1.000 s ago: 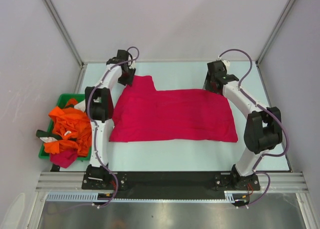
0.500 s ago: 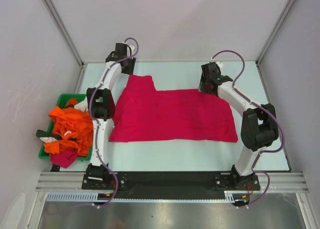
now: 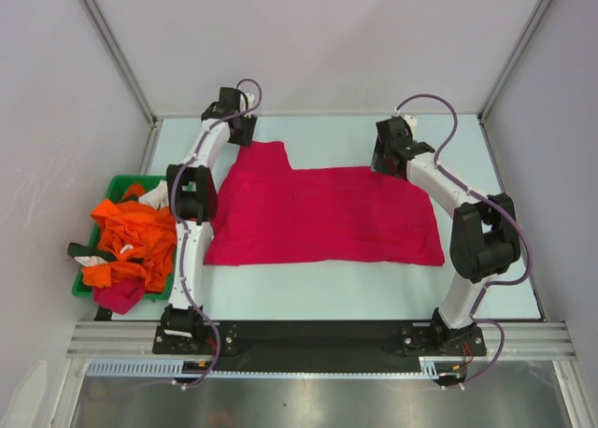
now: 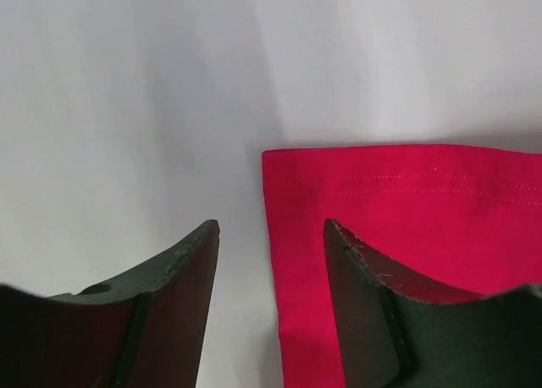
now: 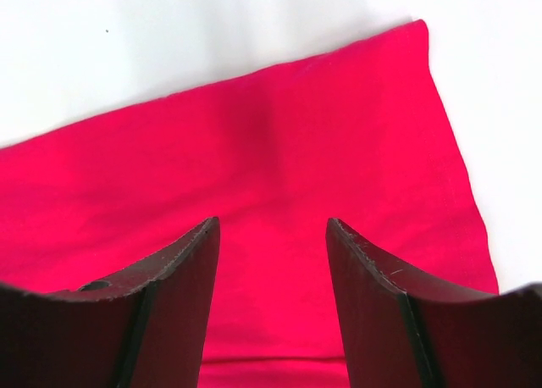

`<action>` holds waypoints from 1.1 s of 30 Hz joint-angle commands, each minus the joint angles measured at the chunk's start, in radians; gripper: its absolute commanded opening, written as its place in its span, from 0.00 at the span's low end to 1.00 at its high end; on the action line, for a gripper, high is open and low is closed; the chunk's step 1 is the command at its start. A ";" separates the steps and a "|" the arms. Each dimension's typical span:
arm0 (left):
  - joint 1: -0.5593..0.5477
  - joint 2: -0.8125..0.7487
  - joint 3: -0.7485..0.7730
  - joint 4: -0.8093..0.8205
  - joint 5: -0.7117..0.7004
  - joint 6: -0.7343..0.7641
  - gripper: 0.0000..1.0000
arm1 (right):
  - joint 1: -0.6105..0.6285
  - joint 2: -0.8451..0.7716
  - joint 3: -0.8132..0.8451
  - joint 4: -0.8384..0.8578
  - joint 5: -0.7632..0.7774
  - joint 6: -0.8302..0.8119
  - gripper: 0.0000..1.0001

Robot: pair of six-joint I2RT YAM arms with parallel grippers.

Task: Fold and stack the t-shirts
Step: Fold the flattened tshirt in 1/3 of the way

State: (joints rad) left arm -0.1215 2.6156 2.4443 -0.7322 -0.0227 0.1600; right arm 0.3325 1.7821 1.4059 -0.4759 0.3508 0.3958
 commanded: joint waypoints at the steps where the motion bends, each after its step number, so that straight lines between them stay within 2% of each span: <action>1: -0.007 0.011 0.053 -0.001 0.013 0.024 0.54 | 0.005 -0.018 -0.021 0.033 -0.004 0.012 0.58; 5: -0.012 0.020 0.056 -0.001 0.013 0.023 0.36 | 0.005 -0.026 -0.054 0.042 -0.021 0.026 0.58; 7: -0.015 0.024 0.058 -0.007 0.013 0.023 0.36 | 0.004 -0.026 -0.059 0.042 -0.024 0.031 0.58; 10: -0.017 0.029 0.056 -0.019 0.001 0.024 0.49 | 0.003 -0.030 -0.059 0.043 -0.024 0.029 0.58; 11: -0.017 0.023 0.056 -0.022 -0.008 0.016 0.56 | 0.003 -0.030 -0.059 0.042 -0.024 0.029 0.58; 13: -0.015 -0.002 0.039 -0.024 -0.005 0.003 0.60 | 0.005 -0.036 -0.061 0.048 -0.030 0.031 0.58; 16: -0.015 -0.119 -0.066 0.025 0.013 -0.022 0.61 | 0.010 -0.043 -0.071 0.060 -0.024 0.031 0.57; 20: -0.017 -0.325 -0.302 0.123 0.090 -0.069 0.61 | 0.040 -0.047 -0.087 0.082 -0.013 0.029 0.56; 25: -0.046 -0.584 -0.555 0.125 0.153 -0.093 0.60 | 0.068 -0.007 -0.104 0.099 -0.016 0.052 0.54; 26: -0.052 -0.615 -0.649 0.146 0.153 -0.088 0.59 | 0.068 0.012 -0.111 0.102 -0.018 0.063 0.54; 29: -0.064 -0.701 -0.782 0.162 0.176 -0.102 0.59 | 0.071 0.058 -0.131 0.137 -0.033 0.087 0.53; 33: -0.082 -0.729 -0.901 0.155 0.216 -0.093 0.55 | 0.069 0.126 -0.131 0.166 -0.016 0.103 0.52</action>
State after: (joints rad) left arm -0.1856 1.8870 1.6566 -0.5842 0.1310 0.0795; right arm 0.4038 1.8412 1.2873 -0.3641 0.3172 0.4614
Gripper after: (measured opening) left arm 0.569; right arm 0.527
